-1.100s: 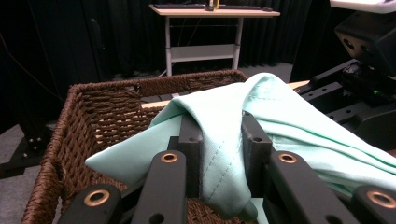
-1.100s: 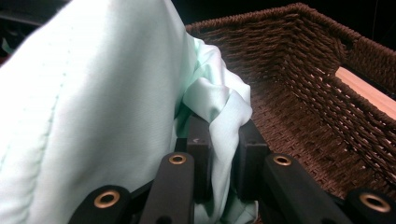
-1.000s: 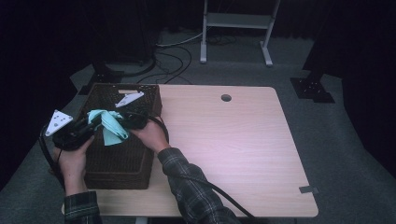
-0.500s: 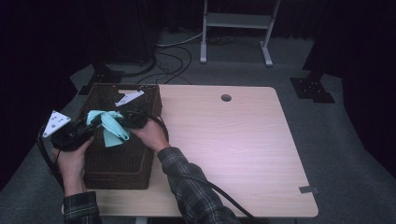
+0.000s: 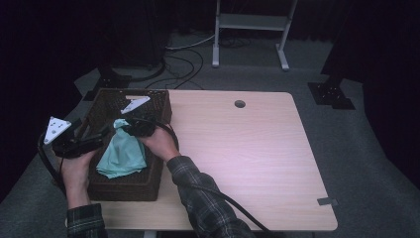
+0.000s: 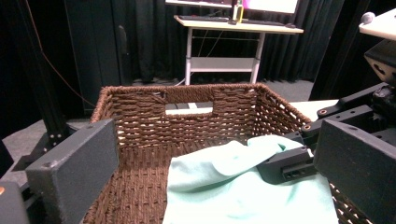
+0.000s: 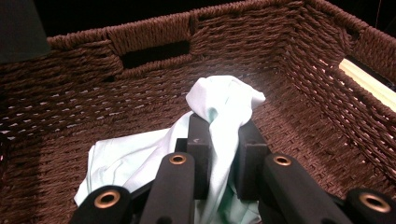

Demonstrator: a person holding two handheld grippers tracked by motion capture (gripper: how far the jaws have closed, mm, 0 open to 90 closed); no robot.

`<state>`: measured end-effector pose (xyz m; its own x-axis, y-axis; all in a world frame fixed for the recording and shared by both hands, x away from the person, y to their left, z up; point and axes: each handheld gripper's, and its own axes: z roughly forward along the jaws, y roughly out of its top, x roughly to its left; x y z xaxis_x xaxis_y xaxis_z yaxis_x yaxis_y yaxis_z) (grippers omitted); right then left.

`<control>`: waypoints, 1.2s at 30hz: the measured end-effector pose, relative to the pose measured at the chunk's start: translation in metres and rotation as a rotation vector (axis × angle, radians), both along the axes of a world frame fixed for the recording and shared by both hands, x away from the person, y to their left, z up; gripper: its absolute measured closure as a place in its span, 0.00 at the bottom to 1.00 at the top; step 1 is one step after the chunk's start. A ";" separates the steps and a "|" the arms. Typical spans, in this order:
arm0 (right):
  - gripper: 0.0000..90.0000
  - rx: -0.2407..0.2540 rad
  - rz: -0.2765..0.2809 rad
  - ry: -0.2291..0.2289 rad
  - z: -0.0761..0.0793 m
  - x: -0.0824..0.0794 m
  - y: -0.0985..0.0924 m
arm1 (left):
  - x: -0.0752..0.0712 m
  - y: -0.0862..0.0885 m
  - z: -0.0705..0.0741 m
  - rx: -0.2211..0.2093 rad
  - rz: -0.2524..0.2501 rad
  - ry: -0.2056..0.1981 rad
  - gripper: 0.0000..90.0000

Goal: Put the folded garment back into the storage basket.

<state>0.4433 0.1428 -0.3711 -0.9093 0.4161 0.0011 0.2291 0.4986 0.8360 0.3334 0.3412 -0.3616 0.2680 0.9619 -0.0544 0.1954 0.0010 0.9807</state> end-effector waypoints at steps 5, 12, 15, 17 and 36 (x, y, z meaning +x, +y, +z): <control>0.88 -0.003 -0.005 -0.006 0.000 0.000 0.000 | 0.000 0.000 0.000 -0.003 -0.002 -0.001 0.00; 0.88 -0.008 -0.009 -0.015 0.001 0.001 0.001 | 0.000 0.001 0.000 -0.009 -0.004 -0.002 0.00; 0.87 -0.017 -0.013 -0.013 0.001 0.004 0.001 | 0.000 0.000 0.000 -0.005 -0.006 0.001 0.00; 0.86 -0.026 -0.023 -0.032 0.002 0.006 0.001 | 0.001 0.000 0.000 -0.006 -0.007 0.003 0.00; 0.09 0.050 -0.102 0.020 0.011 0.029 -0.040 | 0.002 -0.001 -0.001 0.009 -0.015 0.009 0.00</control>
<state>0.4725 0.1025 -0.3603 -0.8621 0.5050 0.0415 0.2930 0.4299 0.8540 0.3355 0.3398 -0.3626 0.2816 0.9583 -0.0482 0.2046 -0.0109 0.9788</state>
